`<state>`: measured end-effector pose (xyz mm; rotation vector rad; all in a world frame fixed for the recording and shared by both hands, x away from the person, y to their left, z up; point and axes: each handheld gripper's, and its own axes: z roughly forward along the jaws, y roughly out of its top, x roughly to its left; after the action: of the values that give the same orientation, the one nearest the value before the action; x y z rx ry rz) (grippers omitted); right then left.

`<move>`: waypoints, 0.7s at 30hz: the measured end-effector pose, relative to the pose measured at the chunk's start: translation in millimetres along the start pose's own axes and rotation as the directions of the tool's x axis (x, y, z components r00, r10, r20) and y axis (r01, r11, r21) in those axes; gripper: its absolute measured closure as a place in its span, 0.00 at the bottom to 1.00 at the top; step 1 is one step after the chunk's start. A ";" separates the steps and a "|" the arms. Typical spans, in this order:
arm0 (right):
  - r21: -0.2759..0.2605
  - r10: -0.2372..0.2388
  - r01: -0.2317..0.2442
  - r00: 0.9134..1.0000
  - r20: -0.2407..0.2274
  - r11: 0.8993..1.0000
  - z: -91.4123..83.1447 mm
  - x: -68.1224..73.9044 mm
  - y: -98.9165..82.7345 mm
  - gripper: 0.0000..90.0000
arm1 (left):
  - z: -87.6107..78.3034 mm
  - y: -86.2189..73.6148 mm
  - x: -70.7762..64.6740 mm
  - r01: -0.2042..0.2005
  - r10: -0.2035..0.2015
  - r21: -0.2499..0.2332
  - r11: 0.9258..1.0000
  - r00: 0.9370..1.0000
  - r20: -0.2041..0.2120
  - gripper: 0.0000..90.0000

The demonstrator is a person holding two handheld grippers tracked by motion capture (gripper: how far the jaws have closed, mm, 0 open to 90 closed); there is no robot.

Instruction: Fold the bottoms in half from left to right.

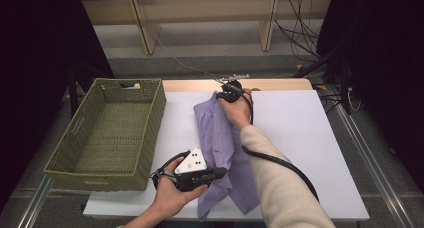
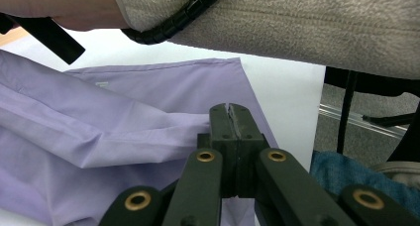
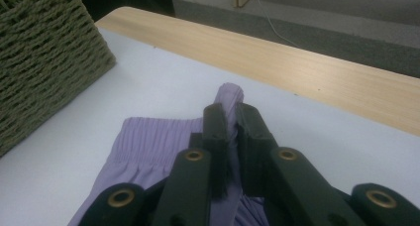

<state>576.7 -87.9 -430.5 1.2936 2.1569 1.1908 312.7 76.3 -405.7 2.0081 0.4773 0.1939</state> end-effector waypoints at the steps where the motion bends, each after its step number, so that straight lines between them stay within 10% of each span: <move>1: 0.002 -0.001 0.001 1.000 0.000 1.000 0.6 -0.4 -0.6 0.94 | 1.2 -0.2 0.2 0.002 -0.002 0.000 1.000 1.000 -0.001 0.99; 21: 0.055 -0.017 0.013 0.997 0.072 0.998 -3.2 -10.6 -14.9 0.75 | 29.7 -8.8 11.6 0.025 -0.025 0.069 0.997 1.000 0.002 0.99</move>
<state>571.9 -101.8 -441.8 1.3203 2.1574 1.0697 331.0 60.3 -428.2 2.0686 0.5134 0.1605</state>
